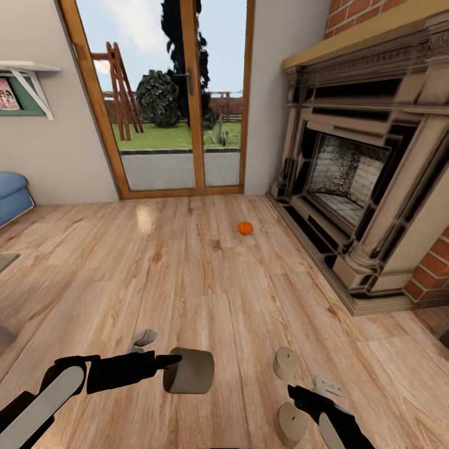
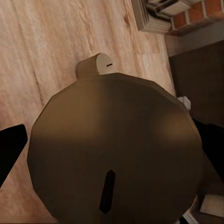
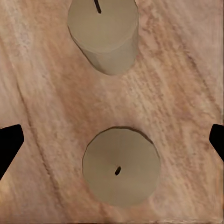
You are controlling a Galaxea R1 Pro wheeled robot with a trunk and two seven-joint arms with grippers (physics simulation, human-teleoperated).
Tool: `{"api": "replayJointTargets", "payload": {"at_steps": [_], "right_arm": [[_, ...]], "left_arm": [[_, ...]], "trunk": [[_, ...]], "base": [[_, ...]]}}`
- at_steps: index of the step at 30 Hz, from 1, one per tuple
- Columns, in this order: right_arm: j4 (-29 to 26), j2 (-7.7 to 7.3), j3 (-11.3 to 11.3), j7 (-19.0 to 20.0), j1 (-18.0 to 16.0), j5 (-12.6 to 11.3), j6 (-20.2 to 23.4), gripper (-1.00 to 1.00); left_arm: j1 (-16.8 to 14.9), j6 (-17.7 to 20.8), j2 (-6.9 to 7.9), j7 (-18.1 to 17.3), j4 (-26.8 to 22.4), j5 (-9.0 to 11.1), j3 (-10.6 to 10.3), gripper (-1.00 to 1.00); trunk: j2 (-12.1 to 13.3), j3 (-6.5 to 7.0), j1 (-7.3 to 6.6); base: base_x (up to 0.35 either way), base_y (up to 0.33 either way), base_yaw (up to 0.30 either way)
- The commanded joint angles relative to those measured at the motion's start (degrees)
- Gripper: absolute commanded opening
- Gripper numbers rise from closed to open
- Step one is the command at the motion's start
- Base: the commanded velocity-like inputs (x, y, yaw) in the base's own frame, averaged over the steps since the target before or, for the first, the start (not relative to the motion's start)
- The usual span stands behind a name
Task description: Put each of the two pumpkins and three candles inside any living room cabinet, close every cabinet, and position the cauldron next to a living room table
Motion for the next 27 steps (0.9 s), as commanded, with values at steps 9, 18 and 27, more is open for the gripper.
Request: {"api": "replayJointTargets", "payload": {"at_steps": [9, 18, 27], "right_arm": [[-0.1, 0.02, 0.2, -7.0, -1.0, -0.4, 2.7, 1.0], [0.0, 0.02, 2.2, -6.5, -2.4, -0.4, 3.9, 1.0], [1.2, 0.02, 5.6, -6.2, -3.4, -0.5, 5.6, 1.0]], "left_arm": [[0.0, 0.1, 0.17, -0.3, 0.0, 0.0, 0.0, -1.0], [0.0, 7.7, 0.97, -7.2, -0.2, 4.1, 6.8, -1.0], [0.0, 11.9, 1.01, -10.3, -0.2, 4.9, 13.9, -1.0]], "trunk": [[-0.1, -2.05, 0.22], [-0.3, -4.05, 0.45], [-0.4, -6.04, 0.68]], "base": [[0.0, 0.0, 0.0], [0.0, 0.0, 0.0], [0.0, 0.0, 0.0]]}}
